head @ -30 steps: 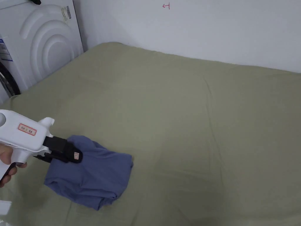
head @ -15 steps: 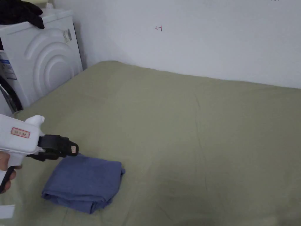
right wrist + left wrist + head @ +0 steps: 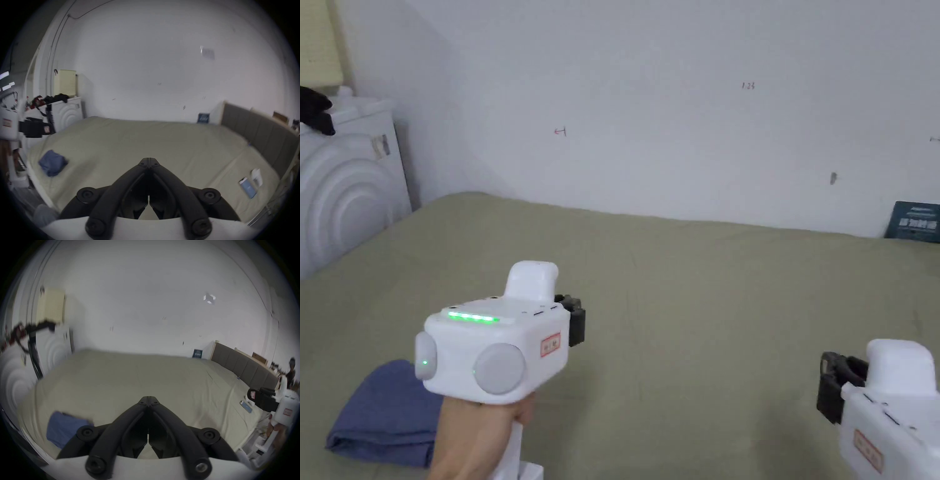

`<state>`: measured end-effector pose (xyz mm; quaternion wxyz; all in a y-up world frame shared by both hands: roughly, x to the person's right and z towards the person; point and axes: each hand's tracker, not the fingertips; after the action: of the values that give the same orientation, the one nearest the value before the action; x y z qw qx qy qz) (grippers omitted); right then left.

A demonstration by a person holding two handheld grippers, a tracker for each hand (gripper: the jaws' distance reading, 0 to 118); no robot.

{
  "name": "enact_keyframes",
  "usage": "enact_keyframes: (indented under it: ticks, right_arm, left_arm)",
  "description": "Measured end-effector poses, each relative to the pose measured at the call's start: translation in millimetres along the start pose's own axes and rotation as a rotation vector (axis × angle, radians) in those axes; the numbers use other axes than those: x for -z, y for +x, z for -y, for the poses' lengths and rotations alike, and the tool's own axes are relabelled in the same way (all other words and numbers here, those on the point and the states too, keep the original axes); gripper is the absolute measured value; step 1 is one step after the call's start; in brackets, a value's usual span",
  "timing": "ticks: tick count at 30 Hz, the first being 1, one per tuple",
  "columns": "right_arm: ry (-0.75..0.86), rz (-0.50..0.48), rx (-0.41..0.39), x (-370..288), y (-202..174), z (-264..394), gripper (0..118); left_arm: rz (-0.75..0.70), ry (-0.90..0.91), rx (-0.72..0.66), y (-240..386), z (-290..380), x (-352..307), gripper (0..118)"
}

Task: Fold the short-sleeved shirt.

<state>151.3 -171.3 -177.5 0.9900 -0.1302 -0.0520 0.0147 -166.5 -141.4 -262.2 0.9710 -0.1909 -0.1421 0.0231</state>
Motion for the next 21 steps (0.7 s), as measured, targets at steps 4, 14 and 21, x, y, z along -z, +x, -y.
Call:
enact_keyframes:
  ticks: [4, 14, 21]
  right_arm:
    - [0.063, 0.076, -0.007, -5.1, -4.7, -17.9, 2]
    - [0.137, 0.088, -0.026, -26.9, 3.7, -42.7, 2]
    - [0.148, 0.095, -0.009, -31.5, 7.2, -47.8, 2]
  left_arm:
    - [-0.143, 0.126, 0.102, 68.0, -7.6, -15.4, 0]
    - [-0.142, 0.196, 0.121, 93.0, -16.4, -33.4, 0]
    - [-0.143, 0.202, 0.126, 89.3, -17.1, -37.4, 0]
